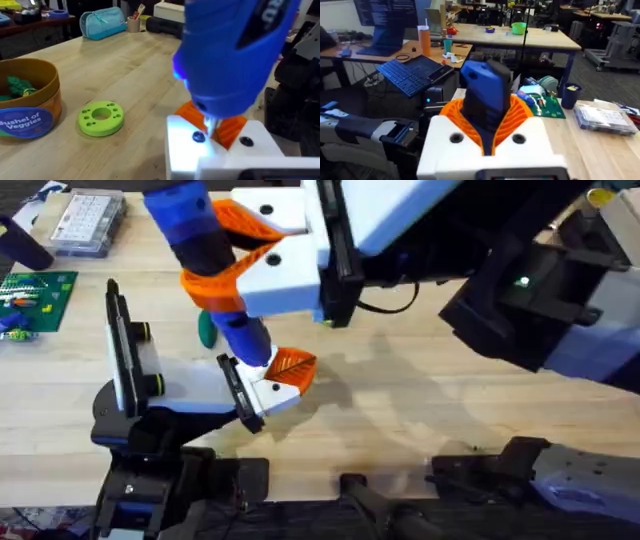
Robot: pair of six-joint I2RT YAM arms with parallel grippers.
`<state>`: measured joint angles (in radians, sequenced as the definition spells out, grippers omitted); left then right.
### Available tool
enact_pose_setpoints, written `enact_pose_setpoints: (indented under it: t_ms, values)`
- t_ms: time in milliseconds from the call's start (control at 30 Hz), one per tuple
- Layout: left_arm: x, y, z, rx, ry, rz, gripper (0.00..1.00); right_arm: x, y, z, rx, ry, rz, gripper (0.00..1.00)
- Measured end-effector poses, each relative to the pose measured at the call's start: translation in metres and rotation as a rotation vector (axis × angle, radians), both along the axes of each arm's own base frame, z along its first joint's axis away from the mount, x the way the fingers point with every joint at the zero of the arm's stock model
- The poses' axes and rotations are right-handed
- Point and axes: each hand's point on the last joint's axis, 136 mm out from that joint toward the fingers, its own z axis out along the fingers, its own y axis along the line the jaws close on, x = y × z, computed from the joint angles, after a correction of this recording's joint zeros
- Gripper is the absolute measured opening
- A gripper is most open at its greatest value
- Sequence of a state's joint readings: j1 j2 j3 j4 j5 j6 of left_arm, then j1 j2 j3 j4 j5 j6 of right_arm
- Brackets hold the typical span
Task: Pick up the gripper from the table and insert it into the empty holder that is missing its gripper. Then pick up a screw, insert it into the mounting hole, and use the screwdriver to tighten it. Finally, clean up the table by picking up the vegetable and placing it into the bucket.
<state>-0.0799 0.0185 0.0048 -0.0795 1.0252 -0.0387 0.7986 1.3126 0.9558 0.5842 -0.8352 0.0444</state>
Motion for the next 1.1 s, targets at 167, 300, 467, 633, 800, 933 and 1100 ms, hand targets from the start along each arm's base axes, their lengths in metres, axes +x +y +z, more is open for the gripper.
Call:
enact_pose_setpoints:
  t_ms: [167, 300, 467, 633, 800, 933, 1100]
  values:
    - [0.0000, 0.0000, 0.0001, 0.000, 0.000, 0.000, 0.019, 0.0018, 0.0017, -0.0035, -0.007, 0.007, 0.000, 0.063]
    - [0.0000, 0.0000, 0.0000, 0.000, 0.000, 0.000, 0.018, 0.0018, 0.0018, -0.0039, -0.007, 0.007, 0.000, 0.061]
    - [0.0000, 0.0000, 0.0000, 0.000, 0.000, 0.000, 0.020, 0.0019, 0.0018, -0.0040, -0.007, 0.003, -0.001, 0.061]
    - [0.0000, 0.0000, 0.0000, 0.000, 0.000, 0.000, 0.018, 0.0019, 0.0017, -0.0039, -0.006, -0.008, -0.002, 0.062]
    - [0.0000, 0.0000, 0.0001, 0.000, 0.000, 0.000, 0.019, 0.0019, 0.0017, -0.0039, -0.005, -0.016, -0.002, 0.061]
    - [0.0000, 0.0000, 0.0001, 0.000, 0.000, 0.000, 0.018, 0.0017, 0.0018, -0.0038, -0.005, -0.017, -0.002, 0.063]
    - [-0.0001, 0.0000, 0.0001, 0.000, 0.000, 0.000, 0.019, 0.0019, 0.0018, -0.0042, -0.006, -0.018, -0.003, 0.061]
